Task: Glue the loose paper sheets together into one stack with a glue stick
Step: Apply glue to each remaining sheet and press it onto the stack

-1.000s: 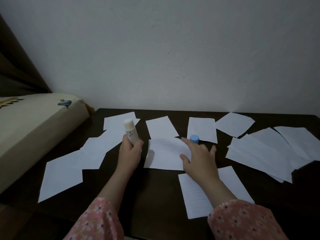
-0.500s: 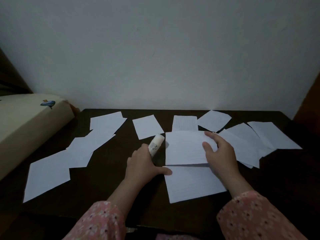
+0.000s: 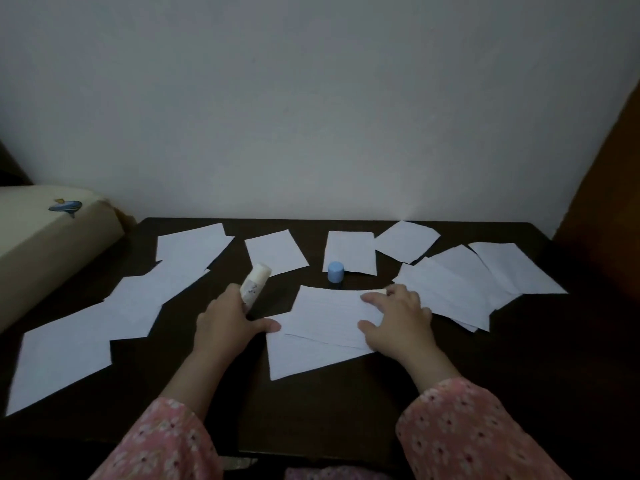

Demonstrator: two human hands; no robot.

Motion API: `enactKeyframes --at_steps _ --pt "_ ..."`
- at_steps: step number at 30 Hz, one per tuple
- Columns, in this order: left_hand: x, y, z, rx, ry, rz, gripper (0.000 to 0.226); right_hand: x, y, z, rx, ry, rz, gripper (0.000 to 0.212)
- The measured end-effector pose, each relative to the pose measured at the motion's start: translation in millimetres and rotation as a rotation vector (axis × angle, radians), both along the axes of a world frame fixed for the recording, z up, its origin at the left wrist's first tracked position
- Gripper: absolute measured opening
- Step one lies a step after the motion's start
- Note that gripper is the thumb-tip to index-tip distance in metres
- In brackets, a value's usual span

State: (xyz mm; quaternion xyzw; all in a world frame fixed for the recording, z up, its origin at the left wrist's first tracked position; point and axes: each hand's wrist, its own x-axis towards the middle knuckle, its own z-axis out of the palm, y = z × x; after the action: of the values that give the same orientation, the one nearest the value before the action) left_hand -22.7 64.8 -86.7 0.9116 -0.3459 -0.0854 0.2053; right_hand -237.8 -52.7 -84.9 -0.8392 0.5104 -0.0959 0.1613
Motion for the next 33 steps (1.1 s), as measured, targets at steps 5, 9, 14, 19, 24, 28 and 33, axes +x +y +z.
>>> enactKeyframes --at_steps 5,9,14,19,24,28,33 --pt "0 -2 1 0.017 -0.014 0.001 0.081 7 4 2 -0.057 0.014 0.124 0.046" --pt "-1 0 2 0.010 -0.019 -0.002 0.079 10 5 5 -0.012 0.069 0.209 0.044" --pt "2 2 4 0.006 -0.003 -0.022 0.077 14 5 14 0.023 0.147 0.227 0.045" --pt "6 2 4 0.003 0.039 -0.051 0.071 22 7 21 0.036 0.200 0.227 0.048" --pt "16 -3 3 -0.152 0.140 -0.021 0.064 40 10 22 -0.052 -0.019 0.161 0.038" --pt "27 -13 4 -0.200 0.094 0.022 0.058 69 9 26 -0.049 -0.184 0.185 0.033" --pt "50 -24 1 -0.093 -0.130 0.120 0.049 110 0 36 0.010 -0.089 0.278 0.039"
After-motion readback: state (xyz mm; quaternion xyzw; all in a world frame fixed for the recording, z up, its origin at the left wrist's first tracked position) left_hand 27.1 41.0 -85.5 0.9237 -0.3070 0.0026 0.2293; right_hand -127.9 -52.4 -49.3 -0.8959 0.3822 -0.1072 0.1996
